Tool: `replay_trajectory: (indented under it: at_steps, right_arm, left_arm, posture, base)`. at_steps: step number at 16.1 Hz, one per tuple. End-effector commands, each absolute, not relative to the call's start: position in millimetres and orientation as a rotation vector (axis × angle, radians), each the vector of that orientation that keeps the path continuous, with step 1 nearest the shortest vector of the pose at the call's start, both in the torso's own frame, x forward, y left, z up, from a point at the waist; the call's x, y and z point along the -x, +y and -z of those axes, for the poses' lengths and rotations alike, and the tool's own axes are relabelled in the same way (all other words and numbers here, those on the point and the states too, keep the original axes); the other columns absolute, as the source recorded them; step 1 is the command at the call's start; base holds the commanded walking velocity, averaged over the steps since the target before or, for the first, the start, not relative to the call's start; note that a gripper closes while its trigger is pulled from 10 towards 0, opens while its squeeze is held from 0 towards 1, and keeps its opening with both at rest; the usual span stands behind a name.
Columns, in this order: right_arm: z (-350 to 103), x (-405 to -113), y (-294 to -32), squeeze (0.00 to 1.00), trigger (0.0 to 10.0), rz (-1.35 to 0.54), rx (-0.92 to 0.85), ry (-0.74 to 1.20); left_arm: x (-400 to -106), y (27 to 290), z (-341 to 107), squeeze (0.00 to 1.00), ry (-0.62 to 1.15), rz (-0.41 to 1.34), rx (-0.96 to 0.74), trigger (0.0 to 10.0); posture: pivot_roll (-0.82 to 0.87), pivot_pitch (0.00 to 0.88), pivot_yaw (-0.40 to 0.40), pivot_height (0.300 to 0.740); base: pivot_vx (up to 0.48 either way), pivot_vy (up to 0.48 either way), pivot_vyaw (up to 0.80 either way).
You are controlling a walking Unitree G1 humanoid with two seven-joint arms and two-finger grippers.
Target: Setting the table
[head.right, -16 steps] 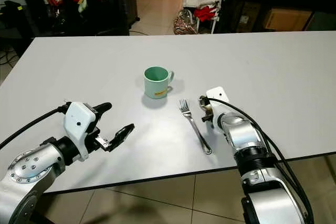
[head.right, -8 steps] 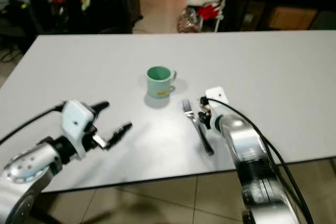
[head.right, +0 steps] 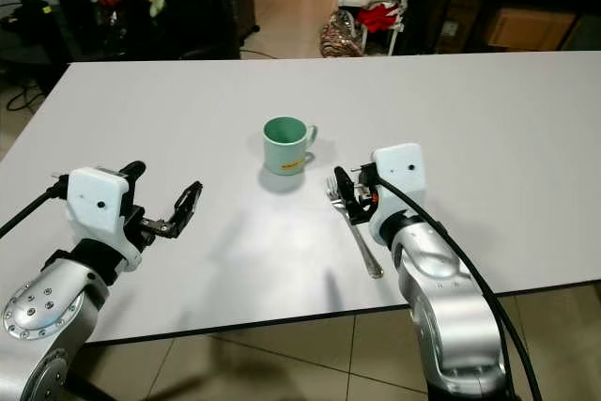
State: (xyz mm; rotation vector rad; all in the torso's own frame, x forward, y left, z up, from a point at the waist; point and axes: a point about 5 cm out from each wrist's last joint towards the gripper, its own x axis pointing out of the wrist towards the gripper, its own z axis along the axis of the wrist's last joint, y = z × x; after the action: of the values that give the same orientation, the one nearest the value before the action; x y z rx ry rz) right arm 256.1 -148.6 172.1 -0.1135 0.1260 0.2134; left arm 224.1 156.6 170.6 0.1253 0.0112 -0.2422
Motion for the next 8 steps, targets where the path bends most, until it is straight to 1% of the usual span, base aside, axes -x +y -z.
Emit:
replay_trajectory:
  at_steps: [1, 4, 5, 8]
  right_arm:
    - [-175.2, -251.4, -146.3, 1.00, 10.0, -0.225, 0.110, 0.104]
    - [-171.8, -246.1, -143.6, 1.00, 10.0, -0.217, 0.072, 0.066]
    - [-168.7, -245.1, -141.8, 1.00, 10.0, -0.217, 0.023, 0.070]
    - [-166.9, -243.1, -135.5, 1.00, 10.0, -0.281, 0.015, 0.054]
  left_arm:
    - [-221.9, 158.7, -173.1, 0.00, 0.007, 0.219, -0.124, 10.0]
    - [-218.2, 161.6, -170.1, 0.00, 0.017, 0.201, -0.131, 10.0]
    - [-216.1, 164.5, -170.7, 0.00, 0.017, 0.192, -0.138, 10.0]
    - [-216.9, 169.8, -173.5, 0.00, 0.007, 0.163, -0.139, 10.0]
  posture:
    - [-0.11, 0.000, 0.023, 0.740]
    - [-0.09, 0.000, 0.005, 0.740]
    - [-0.09, 0.000, -0.001, 0.740]
    - [-0.09, 0.000, 0.002, 0.740]
  base:
    - [0.000, -0.480, 0.00]
    - [0.000, -0.480, 0.00]
    - [0.000, -0.480, 0.00]
    - [0.000, -0.480, 0.00]
